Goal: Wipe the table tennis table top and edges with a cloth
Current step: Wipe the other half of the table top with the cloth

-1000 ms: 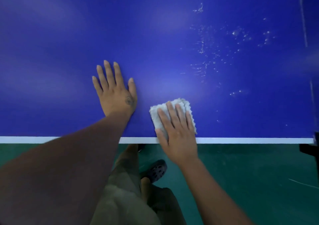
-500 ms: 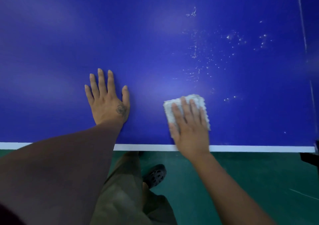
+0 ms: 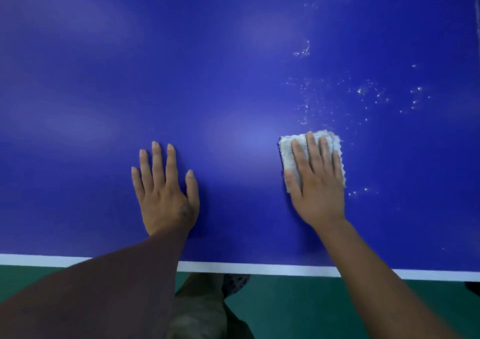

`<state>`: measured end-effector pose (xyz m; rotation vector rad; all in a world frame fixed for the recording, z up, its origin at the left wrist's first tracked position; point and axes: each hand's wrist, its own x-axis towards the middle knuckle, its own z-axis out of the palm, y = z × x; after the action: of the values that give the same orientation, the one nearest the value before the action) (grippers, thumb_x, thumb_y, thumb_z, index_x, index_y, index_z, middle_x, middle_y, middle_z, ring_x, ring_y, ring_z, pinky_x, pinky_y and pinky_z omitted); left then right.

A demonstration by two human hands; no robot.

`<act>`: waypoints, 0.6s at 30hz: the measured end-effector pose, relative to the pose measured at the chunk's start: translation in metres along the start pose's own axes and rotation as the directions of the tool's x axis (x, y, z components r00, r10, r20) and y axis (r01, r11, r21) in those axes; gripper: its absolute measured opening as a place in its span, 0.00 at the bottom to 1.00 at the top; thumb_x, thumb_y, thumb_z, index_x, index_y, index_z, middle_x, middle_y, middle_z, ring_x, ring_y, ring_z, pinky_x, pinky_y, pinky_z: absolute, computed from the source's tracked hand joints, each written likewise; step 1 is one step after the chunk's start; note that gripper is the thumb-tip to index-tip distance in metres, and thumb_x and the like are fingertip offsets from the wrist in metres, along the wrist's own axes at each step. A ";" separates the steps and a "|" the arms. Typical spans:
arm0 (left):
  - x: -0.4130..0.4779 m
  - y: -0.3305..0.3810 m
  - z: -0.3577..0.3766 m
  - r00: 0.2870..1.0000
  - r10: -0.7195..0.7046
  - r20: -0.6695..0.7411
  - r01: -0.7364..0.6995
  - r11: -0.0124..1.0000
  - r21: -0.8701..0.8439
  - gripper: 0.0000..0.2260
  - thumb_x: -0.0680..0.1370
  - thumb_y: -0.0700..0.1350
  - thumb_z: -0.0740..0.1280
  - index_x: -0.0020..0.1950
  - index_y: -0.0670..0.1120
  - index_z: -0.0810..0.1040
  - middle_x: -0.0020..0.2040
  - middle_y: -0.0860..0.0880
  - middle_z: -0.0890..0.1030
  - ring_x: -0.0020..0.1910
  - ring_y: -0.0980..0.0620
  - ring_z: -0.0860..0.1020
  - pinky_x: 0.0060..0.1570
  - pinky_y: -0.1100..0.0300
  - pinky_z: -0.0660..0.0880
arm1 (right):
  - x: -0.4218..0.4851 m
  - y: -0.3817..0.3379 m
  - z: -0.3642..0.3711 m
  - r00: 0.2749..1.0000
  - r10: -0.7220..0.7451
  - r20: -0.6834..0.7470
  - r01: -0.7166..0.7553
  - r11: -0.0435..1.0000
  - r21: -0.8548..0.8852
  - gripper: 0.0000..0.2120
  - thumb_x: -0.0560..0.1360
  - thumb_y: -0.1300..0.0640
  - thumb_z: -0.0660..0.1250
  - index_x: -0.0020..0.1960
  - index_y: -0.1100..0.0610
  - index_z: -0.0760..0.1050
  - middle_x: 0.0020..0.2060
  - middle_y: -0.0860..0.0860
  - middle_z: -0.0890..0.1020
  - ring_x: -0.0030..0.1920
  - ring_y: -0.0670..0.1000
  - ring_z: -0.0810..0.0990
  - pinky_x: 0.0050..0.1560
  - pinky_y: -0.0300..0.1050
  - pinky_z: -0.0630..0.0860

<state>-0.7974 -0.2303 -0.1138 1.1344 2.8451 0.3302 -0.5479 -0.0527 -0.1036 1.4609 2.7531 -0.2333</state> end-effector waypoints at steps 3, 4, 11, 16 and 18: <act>0.002 -0.002 0.002 1.000 -0.002 0.014 0.002 1.000 0.014 0.30 0.87 0.57 0.55 0.88 0.48 0.57 0.89 0.47 0.53 0.88 0.44 0.47 0.85 0.40 0.47 | 0.017 -0.046 0.004 0.997 -0.068 -0.026 0.068 0.997 0.031 0.29 0.87 0.43 0.57 0.86 0.52 0.61 0.86 0.55 0.58 0.87 0.61 0.52 0.83 0.67 0.53; 0.003 -0.002 0.003 1.000 -0.004 0.023 0.004 1.000 0.017 0.31 0.87 0.57 0.55 0.88 0.48 0.57 0.89 0.47 0.52 0.88 0.45 0.47 0.85 0.40 0.47 | 0.026 -0.066 0.006 0.992 -0.118 -0.037 0.119 0.992 0.045 0.29 0.87 0.44 0.58 0.85 0.52 0.63 0.86 0.55 0.59 0.86 0.61 0.54 0.83 0.67 0.54; 0.006 -0.002 0.000 0.997 0.008 0.071 -0.006 0.999 -0.033 0.32 0.86 0.57 0.56 0.87 0.45 0.59 0.89 0.47 0.53 0.88 0.45 0.47 0.85 0.39 0.48 | 0.085 -0.087 0.008 0.990 -0.132 -0.052 0.136 0.987 0.081 0.30 0.87 0.40 0.55 0.86 0.49 0.60 0.87 0.50 0.56 0.87 0.55 0.50 0.85 0.62 0.52; 0.055 0.013 0.000 0.996 0.091 -0.020 -0.093 0.964 -0.249 0.32 0.85 0.53 0.63 0.86 0.42 0.60 0.86 0.46 0.62 0.87 0.45 0.56 0.86 0.43 0.51 | 0.079 -0.005 -0.004 0.994 0.107 -0.039 -0.108 0.993 -0.042 0.31 0.88 0.38 0.49 0.87 0.49 0.57 0.87 0.52 0.54 0.87 0.57 0.49 0.84 0.66 0.51; 0.090 0.038 0.002 0.993 0.094 -0.065 -0.109 0.943 -0.315 0.31 0.85 0.51 0.64 0.85 0.41 0.62 0.86 0.45 0.63 0.86 0.44 0.58 0.86 0.45 0.51 | 0.076 0.006 -0.007 0.990 0.142 -0.019 -0.144 0.985 -0.095 0.32 0.88 0.37 0.48 0.87 0.50 0.55 0.87 0.53 0.52 0.87 0.57 0.48 0.85 0.67 0.48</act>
<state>-0.8370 -0.1406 -0.1054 1.2183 2.6438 0.8004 -0.5858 0.0143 -0.1038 1.6303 2.6124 -0.0875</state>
